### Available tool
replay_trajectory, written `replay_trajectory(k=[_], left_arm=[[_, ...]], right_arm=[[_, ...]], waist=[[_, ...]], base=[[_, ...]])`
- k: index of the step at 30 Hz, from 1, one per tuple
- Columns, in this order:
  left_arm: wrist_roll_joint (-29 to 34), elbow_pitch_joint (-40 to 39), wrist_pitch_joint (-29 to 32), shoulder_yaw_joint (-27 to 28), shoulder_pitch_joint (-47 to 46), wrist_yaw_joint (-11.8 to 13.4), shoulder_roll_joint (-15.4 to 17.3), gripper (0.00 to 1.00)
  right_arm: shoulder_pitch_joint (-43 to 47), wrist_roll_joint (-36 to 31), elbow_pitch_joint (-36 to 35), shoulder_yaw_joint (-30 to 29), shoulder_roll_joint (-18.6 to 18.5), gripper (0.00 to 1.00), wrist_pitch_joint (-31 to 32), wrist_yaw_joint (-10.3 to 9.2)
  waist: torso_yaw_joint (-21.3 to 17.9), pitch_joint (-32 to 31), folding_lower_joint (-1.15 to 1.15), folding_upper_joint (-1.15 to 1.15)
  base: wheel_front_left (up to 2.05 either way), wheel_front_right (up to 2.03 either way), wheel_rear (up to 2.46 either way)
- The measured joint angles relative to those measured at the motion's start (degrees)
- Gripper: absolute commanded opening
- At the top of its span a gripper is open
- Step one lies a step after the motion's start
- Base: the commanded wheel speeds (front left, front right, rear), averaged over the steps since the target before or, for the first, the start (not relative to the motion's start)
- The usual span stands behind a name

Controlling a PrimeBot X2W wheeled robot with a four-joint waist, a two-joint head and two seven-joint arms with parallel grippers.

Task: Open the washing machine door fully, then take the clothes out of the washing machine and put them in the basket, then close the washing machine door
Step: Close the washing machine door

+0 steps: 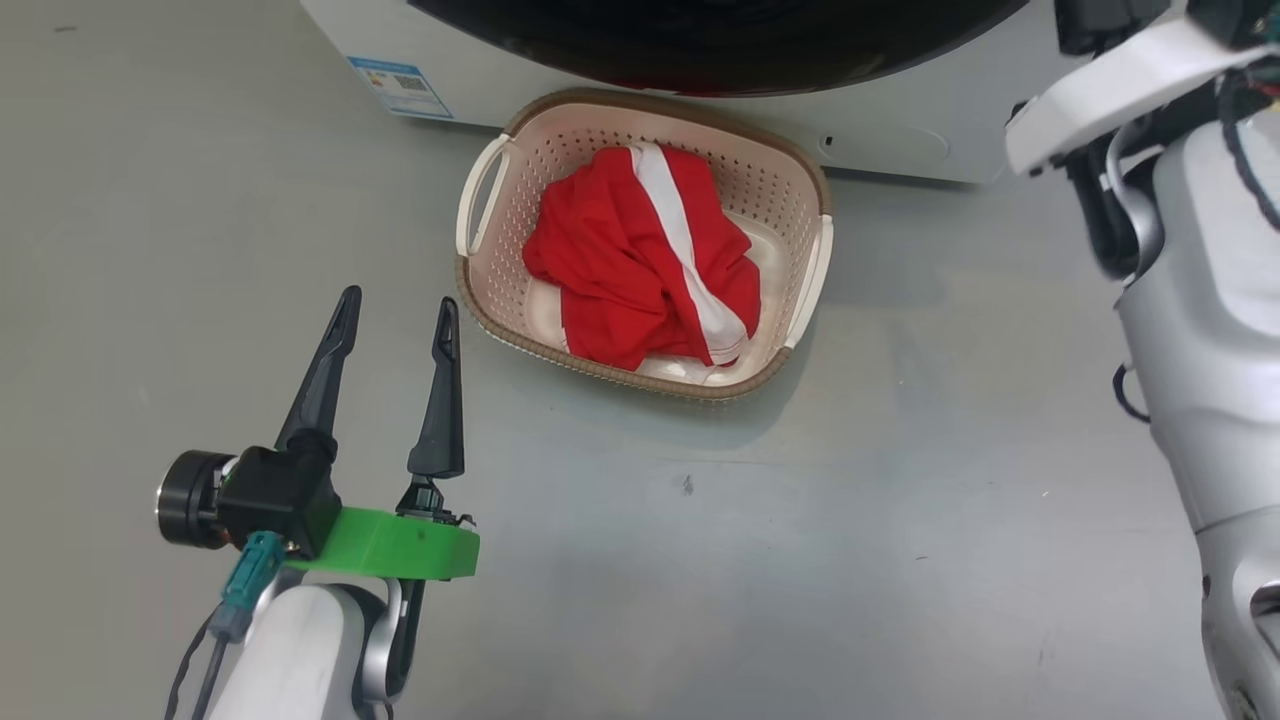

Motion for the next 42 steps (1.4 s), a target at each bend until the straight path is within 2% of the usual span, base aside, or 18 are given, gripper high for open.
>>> replay_trajectory(k=[8, 9, 11, 12, 25, 31, 42], left_arm=[[0.2, 0.8, 0.0, 1.2, 0.0, 0.1, 0.0, 1.00], [0.2, 0.9, 0.0, 1.3, 0.0, 0.1, 0.0, 1.00], [0.2, 1.1, 0.0, 1.5, 0.1, 0.2, 0.0, 1.00], [0.2, 1.2, 0.0, 1.6, 0.1, 0.2, 0.0, 1.00], [1.5, 3.0, 0.0, 3.1, 1.8, 0.5, 0.0, 1.00], [1.6, 4.3, 0.0, 3.2, 3.3, 0.5, 0.0, 1.00], [1.6, 7.3, 0.0, 3.0, 6.8, 0.4, 0.1, 1.00]], right_arm=[[5.9, 1.0, -0.5, 1.9, 0.9, 0.00, -0.3, -0.01], [6.7, 1.1, -0.7, 1.9, 1.0, 0.13, -0.3, 0.00], [8.9, 1.5, -1.4, 1.9, 1.6, 0.80, -0.5, -0.01], [9.8, 1.5, -1.9, 1.9, 1.8, 1.00, -0.5, 0.00], [21.0, 1.7, -10.2, -1.5, 3.6, 1.00, -0.5, -0.20], [26.8, 1.3, -13.3, -3.3, 4.2, 1.00, -0.5, -1.65], [36.8, 0.3, -18.1, -4.8, 5.3, 1.00, -0.5, -2.64]], waist=[[-1.9, -1.9, 0.00, 0.00], [-2.1, -2.2, 0.00, 0.00], [-2.9, -2.9, 0.00, 0.00], [-3.2, -3.2, 0.00, 0.00], [-7.2, -6.8, 0.00, 0.00], [-9.0, -9.1, 0.00, 0.00], [-11.7, -13.9, 0.00, 0.00]], base=[[0.00, 0.00, 0.00], [0.00, 0.00, 0.00], [0.00, 0.00, 0.00], [0.00, 0.00, 0.00], [0.00, 0.00, 0.00], [0.00, 0.00, 0.00], [0.00, 0.00, 0.00]])
